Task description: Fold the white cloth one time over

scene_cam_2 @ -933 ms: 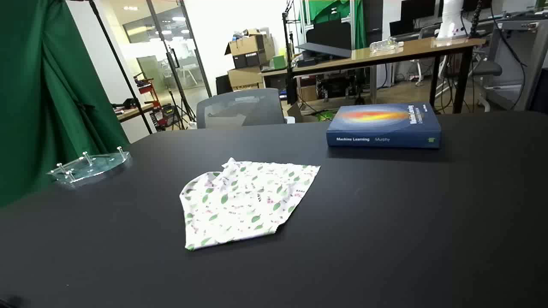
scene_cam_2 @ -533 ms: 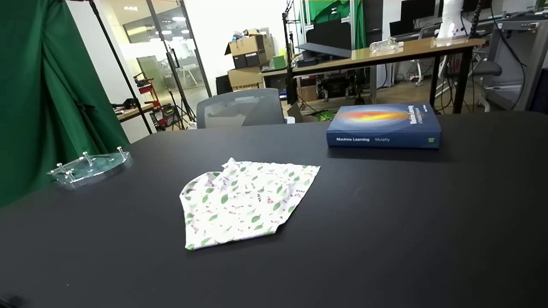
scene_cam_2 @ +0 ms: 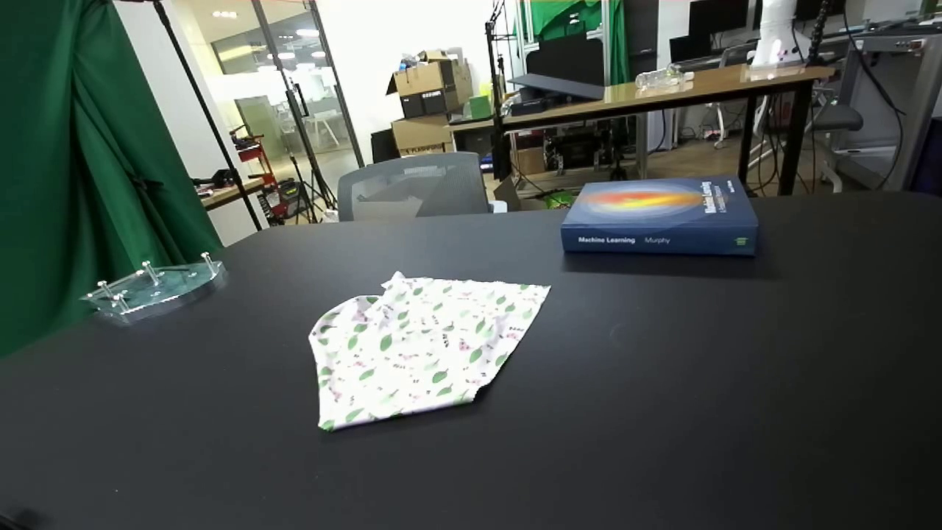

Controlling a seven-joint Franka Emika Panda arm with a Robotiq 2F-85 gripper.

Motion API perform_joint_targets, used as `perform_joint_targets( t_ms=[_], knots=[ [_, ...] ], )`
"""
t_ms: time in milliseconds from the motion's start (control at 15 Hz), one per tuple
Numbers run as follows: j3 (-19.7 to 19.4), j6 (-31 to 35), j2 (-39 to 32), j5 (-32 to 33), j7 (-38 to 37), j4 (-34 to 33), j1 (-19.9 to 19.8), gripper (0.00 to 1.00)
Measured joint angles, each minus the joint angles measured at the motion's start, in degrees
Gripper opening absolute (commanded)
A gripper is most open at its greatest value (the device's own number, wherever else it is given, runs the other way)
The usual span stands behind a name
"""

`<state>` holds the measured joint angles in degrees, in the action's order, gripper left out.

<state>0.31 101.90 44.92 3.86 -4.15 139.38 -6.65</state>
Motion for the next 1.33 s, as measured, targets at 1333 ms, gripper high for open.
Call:
perform_joint_targets(
  t_ms=[1333],
  knots=[
    [-1.8,29.7,-9.7,1.4,-1.0,5.0,-3.2,1.0]
  ],
)
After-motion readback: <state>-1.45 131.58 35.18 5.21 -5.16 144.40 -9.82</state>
